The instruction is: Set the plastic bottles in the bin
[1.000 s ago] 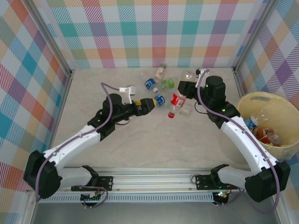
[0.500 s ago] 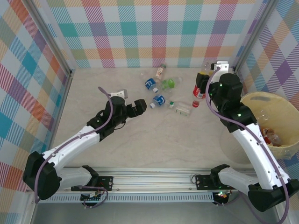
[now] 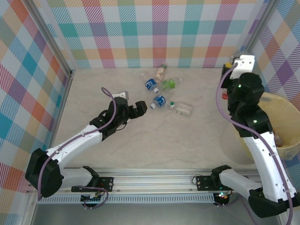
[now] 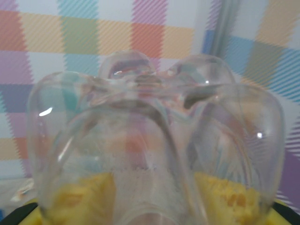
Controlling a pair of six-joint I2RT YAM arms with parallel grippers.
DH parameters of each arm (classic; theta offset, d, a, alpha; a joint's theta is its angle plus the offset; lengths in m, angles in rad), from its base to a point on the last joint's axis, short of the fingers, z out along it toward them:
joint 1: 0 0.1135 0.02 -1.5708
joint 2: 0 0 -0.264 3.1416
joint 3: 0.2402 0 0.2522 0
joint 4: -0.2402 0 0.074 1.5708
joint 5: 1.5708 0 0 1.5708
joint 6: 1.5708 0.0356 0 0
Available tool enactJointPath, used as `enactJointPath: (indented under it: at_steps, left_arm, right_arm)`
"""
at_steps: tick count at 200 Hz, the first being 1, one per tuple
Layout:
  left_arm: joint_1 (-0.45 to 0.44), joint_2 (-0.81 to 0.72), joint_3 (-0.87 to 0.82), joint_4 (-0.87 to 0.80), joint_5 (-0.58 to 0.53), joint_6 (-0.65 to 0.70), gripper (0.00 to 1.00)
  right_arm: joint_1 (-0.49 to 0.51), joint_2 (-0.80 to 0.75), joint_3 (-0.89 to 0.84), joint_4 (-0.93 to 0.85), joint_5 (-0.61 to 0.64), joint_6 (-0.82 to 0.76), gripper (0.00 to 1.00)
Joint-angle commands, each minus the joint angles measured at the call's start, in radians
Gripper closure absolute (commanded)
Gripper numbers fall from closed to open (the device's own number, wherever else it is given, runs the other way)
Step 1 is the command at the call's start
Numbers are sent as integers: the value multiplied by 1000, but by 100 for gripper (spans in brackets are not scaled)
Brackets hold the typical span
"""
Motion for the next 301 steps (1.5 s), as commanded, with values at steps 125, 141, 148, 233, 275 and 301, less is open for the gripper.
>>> enactJointPath:
  at_steps: [125, 141, 148, 233, 275, 301]
  left_arm:
    - [3, 139, 147, -42, 69, 0, 0]
    - [2, 152, 163, -43, 78, 0, 0]
    - [2, 158, 168, -46, 81, 0, 0]
    - [3, 204, 227, -93, 117, -7, 0]
    - [2, 200, 233, -119, 112, -7, 0]
    - [2, 191, 228, -127, 105, -7, 0]
  right_arm:
    - [-360, 39, 115, -360, 257, -49, 65]
    - [-413, 29, 66, -366, 218, -23, 65]
    - [-440, 25, 42, -366, 192, -10, 65]
    - [-576, 0, -167, -375, 58, 165, 57]
    - [-576, 23, -178, -448, 20, 198, 31]
    - [-575, 20, -181, -449, -4, 202, 24]
